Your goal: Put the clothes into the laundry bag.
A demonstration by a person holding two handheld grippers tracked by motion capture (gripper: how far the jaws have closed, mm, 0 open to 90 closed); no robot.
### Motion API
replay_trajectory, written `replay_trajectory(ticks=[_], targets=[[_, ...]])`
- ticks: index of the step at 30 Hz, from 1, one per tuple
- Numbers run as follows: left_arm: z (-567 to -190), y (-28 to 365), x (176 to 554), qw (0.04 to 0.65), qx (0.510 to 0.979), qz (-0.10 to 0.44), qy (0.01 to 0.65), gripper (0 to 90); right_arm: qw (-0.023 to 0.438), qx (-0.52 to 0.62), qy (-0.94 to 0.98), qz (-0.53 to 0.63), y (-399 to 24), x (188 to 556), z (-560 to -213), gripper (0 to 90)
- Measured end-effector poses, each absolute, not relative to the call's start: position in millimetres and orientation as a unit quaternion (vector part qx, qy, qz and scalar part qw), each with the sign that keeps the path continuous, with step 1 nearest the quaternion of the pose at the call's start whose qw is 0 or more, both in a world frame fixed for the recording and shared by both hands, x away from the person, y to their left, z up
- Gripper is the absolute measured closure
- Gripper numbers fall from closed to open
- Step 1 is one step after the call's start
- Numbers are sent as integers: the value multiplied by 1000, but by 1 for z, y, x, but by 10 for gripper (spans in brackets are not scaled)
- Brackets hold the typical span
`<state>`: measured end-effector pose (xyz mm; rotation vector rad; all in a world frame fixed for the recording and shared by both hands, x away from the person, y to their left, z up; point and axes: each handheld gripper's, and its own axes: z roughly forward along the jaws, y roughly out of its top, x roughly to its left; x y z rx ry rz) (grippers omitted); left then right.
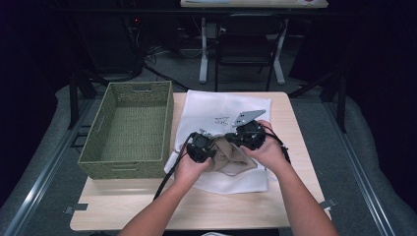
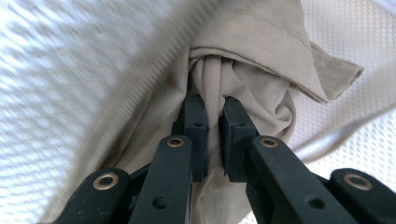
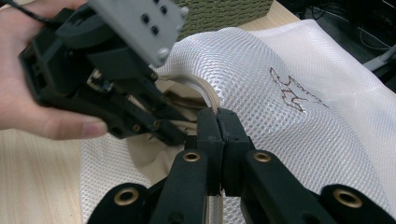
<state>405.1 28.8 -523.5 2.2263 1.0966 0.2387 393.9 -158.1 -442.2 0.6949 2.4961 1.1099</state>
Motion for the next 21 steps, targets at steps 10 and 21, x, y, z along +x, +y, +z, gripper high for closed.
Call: replay_trajectory(ticks=[10, 21], targets=[[-524, 24, 418, 327, 830, 95, 441, 821, 158, 244, 874, 389, -157, 393, -442, 893], [-521, 25, 412, 326, 841, 96, 422, 701, 160, 246, 872, 391, -160, 395, -443, 893]])
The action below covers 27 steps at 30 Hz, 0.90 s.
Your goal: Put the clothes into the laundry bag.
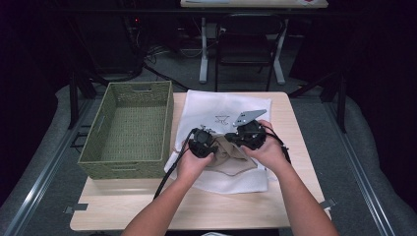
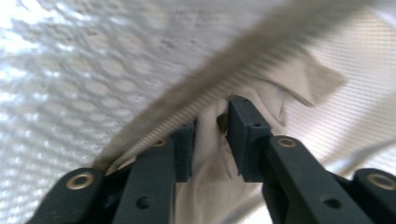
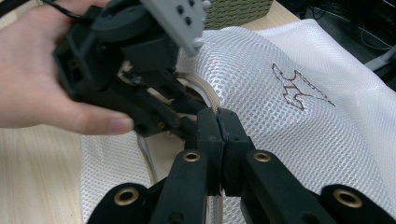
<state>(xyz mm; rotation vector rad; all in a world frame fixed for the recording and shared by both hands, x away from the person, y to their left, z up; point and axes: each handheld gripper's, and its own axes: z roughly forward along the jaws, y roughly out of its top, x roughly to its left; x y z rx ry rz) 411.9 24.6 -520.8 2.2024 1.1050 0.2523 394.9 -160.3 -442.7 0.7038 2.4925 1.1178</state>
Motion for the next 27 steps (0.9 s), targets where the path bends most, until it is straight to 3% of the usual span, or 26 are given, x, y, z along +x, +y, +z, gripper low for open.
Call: replay_trajectory(ticks=[12, 21, 27], targets=[[-512, 37, 380, 342, 847, 91, 397, 619, 158, 250, 872, 390, -160, 395, -443, 893], [-533, 44, 379, 305, 859, 82, 403, 643, 158, 249, 872, 390, -160, 395, -443, 893], [-529, 41, 377, 321, 855, 84, 397, 660, 157, 249, 872, 391, -161, 395, -444, 892]])
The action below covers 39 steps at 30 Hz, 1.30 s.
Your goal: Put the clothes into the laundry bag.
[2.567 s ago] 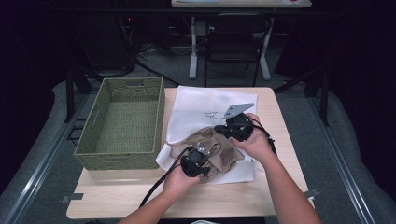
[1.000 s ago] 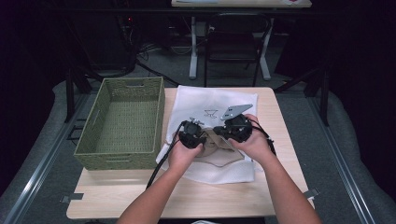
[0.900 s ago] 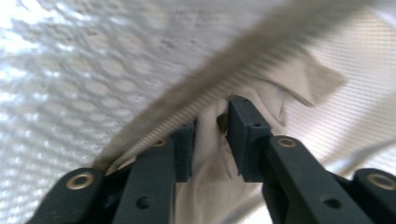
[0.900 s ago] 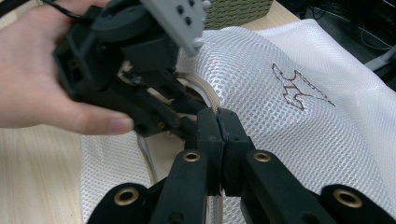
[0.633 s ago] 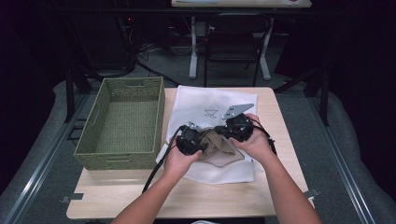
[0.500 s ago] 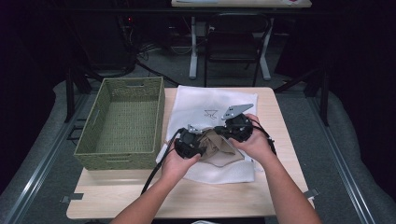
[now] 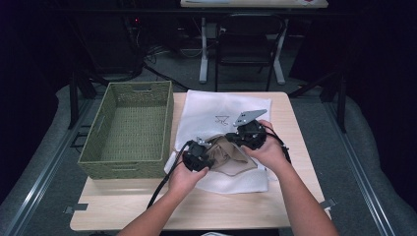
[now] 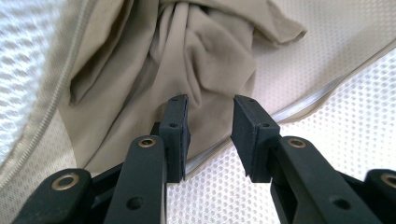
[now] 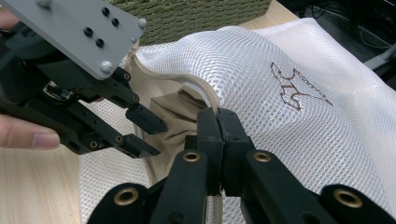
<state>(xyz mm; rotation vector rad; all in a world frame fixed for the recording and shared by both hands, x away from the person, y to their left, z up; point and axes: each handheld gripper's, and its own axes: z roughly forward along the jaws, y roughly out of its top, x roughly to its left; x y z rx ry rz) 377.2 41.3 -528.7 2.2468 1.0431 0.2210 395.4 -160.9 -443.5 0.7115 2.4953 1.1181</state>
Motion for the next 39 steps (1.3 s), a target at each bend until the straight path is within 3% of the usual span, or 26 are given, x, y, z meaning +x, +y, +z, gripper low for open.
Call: replay_trajectory(ticks=[30, 39], targets=[[-531, 42, 380, 337, 850, 82, 397, 635, 151, 247, 875, 388, -157, 395, -448, 888], [-529, 45, 380, 340, 846, 91, 402, 671, 152, 248, 873, 391, -159, 396, -446, 889]])
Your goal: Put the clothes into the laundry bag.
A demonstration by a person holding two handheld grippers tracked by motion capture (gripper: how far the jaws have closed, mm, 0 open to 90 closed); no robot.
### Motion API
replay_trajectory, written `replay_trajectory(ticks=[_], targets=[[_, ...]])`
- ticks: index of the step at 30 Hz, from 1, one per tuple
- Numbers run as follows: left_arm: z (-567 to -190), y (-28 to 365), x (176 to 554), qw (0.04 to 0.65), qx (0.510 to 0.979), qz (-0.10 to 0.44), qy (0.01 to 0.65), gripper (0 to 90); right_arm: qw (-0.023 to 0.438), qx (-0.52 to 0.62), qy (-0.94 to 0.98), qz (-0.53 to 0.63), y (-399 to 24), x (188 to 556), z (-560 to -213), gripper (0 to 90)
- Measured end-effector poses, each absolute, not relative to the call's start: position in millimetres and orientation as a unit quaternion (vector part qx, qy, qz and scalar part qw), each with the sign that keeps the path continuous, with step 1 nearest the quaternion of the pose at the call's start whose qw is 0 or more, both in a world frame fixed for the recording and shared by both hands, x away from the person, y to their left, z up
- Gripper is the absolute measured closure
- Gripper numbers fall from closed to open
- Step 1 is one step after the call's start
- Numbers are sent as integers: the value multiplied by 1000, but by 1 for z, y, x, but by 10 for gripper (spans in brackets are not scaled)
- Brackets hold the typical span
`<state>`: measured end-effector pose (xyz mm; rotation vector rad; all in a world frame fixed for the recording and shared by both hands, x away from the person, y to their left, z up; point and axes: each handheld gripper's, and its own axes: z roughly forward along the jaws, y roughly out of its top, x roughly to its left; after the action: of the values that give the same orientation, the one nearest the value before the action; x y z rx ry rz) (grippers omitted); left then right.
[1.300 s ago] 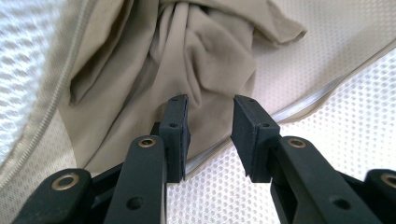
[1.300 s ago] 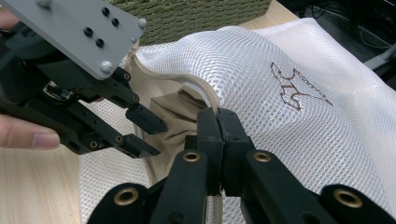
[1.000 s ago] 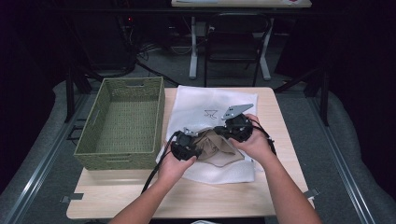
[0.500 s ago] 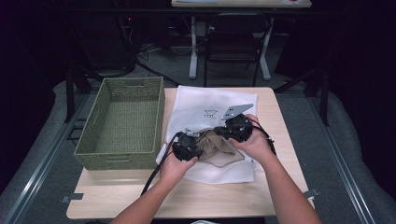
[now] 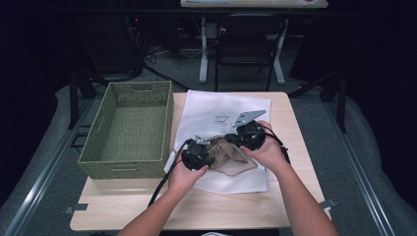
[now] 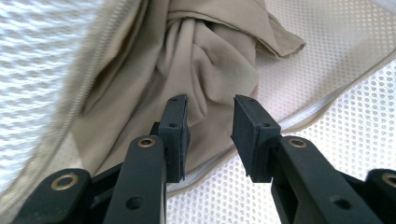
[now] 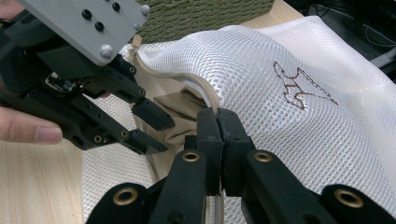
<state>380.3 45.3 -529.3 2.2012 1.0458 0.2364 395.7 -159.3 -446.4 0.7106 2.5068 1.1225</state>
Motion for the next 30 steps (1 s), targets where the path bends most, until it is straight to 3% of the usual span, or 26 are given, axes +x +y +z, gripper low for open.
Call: replay_trajectory(ticks=[5, 8, 10, 13, 18, 27, 30], targets=[[-528, 51, 382, 333, 846, 95, 405, 775, 153, 246, 874, 390, -159, 395, -447, 890], [-531, 52, 384, 330, 847, 87, 407, 788, 153, 247, 874, 389, -159, 395, -446, 890], [-532, 51, 385, 329, 848, 85, 407, 784, 154, 247, 874, 390, -159, 395, -446, 890], [-537, 47, 386, 320, 853, 73, 405, 674, 153, 248, 873, 391, -160, 395, -445, 890], [-547, 40, 389, 312, 856, 73, 406, 678, 154, 247, 874, 390, -160, 395, -445, 890], [-562, 35, 394, 281, 867, 89, 402, 864, 154, 245, 874, 389, -159, 395, -446, 890], [-562, 34, 396, 284, 865, 91, 404, 880, 154, 246, 874, 389, -159, 395, -446, 891]])
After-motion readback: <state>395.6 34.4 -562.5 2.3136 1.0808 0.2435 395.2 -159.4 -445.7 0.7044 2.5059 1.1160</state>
